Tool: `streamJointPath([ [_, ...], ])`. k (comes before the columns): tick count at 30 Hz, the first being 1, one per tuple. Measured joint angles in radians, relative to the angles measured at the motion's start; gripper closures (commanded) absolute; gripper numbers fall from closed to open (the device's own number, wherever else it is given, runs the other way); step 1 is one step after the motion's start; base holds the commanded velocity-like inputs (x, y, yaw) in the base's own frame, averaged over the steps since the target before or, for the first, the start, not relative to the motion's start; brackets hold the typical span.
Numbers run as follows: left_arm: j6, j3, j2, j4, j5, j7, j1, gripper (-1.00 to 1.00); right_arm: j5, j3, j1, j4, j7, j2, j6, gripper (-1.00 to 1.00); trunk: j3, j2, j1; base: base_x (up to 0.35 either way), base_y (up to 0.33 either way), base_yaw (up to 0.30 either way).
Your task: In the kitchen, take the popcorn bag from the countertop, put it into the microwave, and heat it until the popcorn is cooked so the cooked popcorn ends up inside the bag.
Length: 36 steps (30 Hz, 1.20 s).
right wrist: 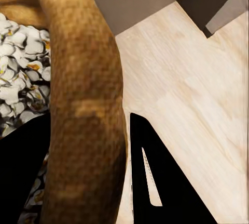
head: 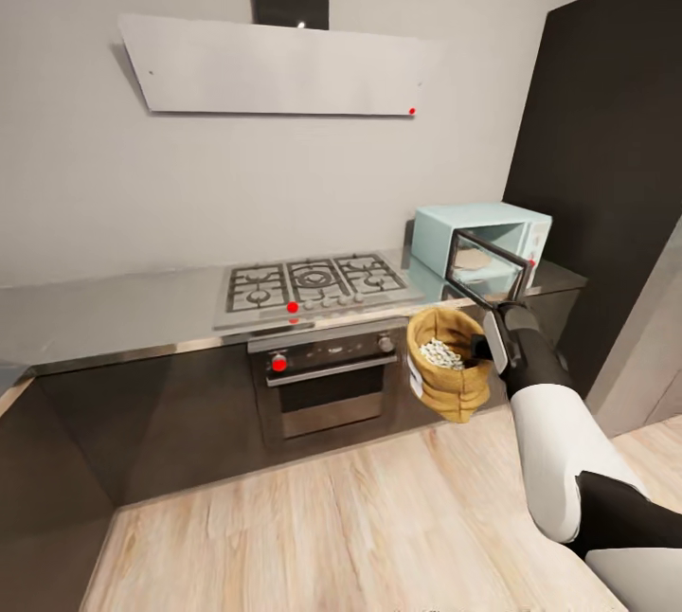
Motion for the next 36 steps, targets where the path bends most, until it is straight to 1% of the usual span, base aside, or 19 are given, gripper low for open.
streamJointPath([
  [6, 0.0, 0.0, 0.0, 0.0, 0.001, 0.0, 0.0, -1.0, 0.001, -0.001, 0.0, 0.0, 0.0, -0.003, 0.0, 1.0, 0.0, 0.0, 0.0, 0.0, 0.0, -0.297],
  [7, 0.0, 0.0, 0.0, 0.0, 0.001, 0.0, 0.0, -1.0, 0.002, -0.001, 0.0, 0.0, 0.0, -0.006, -0.001, 1.0, 0.0, 0.0, 0.0, 0.0, 0.0, -0.297],
  [14, 0.0, 0.0, 0.0, 0.0, 0.001, 0.0, 0.0, -1.0, 0.003, -0.005, 0.0, 0.0, 0.001, -0.046, -0.001, 1.0, 0.0, 0.0, 0.0, 0.0, 0.0, -0.297],
  [18, 0.0, 0.0, 0.0, 0.0, 0.001, 0.0, 0.0, -1.0, 0.001, -0.004, 0.0, 0.0, 0.026, -0.066, -0.001, 1.0, 0.0, 0.0, 0.0, 0.0, 0.0, -0.297],
  [21, 0.0, 0.0, -0.001, 0.0, 0.001, 0.0, 0.0, -1.0, 0.003, -0.004, 0.0, 0.001, 0.035, -0.09, 0.0, 1.0, 0.0, 0.0, 0.0, 0.0, 0.0, -0.297],
  [24, 0.0, 0.0, -0.001, 0.0, 0.001, 0.0, 0.0, -1.0, 0.002, -0.004, 0.0, 0.005, 0.036, -0.1, 0.0, 1.0, 0.0, 0.0, 0.0, 0.0, 0.0, -0.297],
  [36, 0.0, 0.0, -0.001, 0.0, 0.001, 0.001, 0.0, -1.0, 0.0, -0.003, 0.0, 0.006, 0.036, -0.115, 0.0, 1.0, 0.0, 0.0, 0.0, 0.0, 0.0, -0.297],
])
